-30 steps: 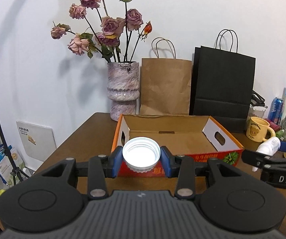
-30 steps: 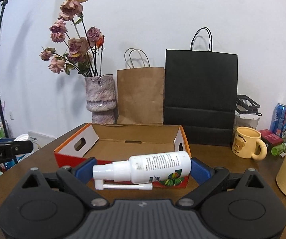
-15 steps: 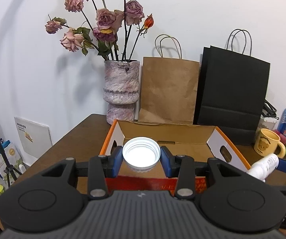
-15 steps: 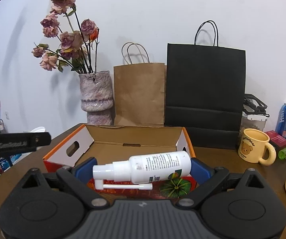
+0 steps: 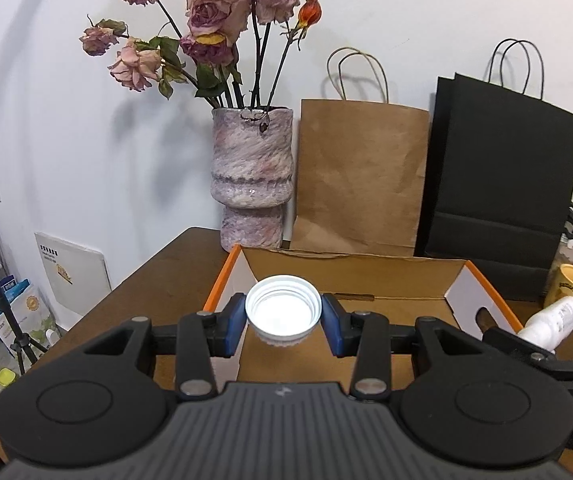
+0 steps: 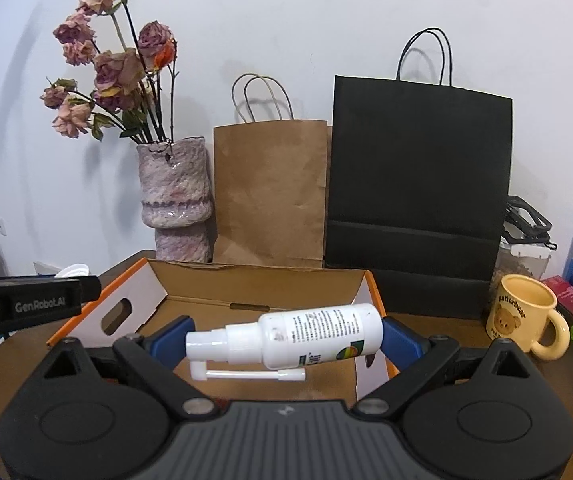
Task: Organize rigid objects
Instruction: 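Lower the cap and spray bottle into the red box and open both tools, then withdraw both open tools up out of the red box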
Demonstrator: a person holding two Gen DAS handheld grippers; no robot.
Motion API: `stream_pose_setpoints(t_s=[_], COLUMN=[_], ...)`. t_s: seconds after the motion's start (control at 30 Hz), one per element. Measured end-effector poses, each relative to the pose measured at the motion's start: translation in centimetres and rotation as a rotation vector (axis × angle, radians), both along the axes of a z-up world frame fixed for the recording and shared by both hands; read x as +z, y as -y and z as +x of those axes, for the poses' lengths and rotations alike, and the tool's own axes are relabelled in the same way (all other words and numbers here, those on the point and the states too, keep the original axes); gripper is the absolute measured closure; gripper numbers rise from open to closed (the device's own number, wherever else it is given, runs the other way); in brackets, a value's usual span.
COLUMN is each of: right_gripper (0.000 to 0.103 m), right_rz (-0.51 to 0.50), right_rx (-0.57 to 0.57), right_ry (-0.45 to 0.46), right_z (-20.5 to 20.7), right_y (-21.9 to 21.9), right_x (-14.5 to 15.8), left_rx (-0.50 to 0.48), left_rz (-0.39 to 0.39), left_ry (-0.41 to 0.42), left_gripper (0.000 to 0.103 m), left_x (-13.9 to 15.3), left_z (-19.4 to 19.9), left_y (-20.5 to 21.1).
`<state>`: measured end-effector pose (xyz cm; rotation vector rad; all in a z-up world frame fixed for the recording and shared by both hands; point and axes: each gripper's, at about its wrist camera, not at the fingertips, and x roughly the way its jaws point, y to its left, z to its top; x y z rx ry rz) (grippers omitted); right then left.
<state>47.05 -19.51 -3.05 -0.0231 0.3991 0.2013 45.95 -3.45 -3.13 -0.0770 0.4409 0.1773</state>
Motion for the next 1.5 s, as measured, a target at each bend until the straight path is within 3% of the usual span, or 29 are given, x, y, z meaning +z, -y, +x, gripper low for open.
stream_pose_setpoints(t_s=[0.7, 1.2, 1.23, 1.33, 1.47, 1.5], right_gripper=[0.005, 0.005, 0.005, 0.000, 0.000, 0.000], right_rz=[-0.056, -0.094, -0.099, -0.109, -0.107, -0.107], right_rx=[0.032, 0.050, 0.049, 0.032, 0.018, 0.017], right_ry=[-0.060, -0.124, -0.130, -0.129, -0.131, -0.133], right_z=[7.3, 8.6, 8.7, 8.8, 8.9, 9.0], right_y=[-1.1, -2.0, -2.1, -2.2, -2.0, -2.0], right_x=[-1.2, -2.9, -3.0, -3.0, -3.0, -3.1], left_rx=[0.067, 0.061, 0.057, 0.073, 0.080, 0.080], left_rz=[0.040, 0.048, 0.048, 0.071, 0.067, 0.066], left_ry=[-0.100, -0.164, -0.159, -0.136, -0.107, -0.099], left_gripper=[0.062, 0.060, 0.053, 0.016, 0.000, 0.000], left_x=[-2.1, -4.2, -4.1, -3.8, -3.2, -3.2], left_z=[6.1, 7.5, 7.4, 7.1, 6.7, 6.5], left_y=[-1.3, -1.5, -1.4, -1.1, -1.1, -1.1])
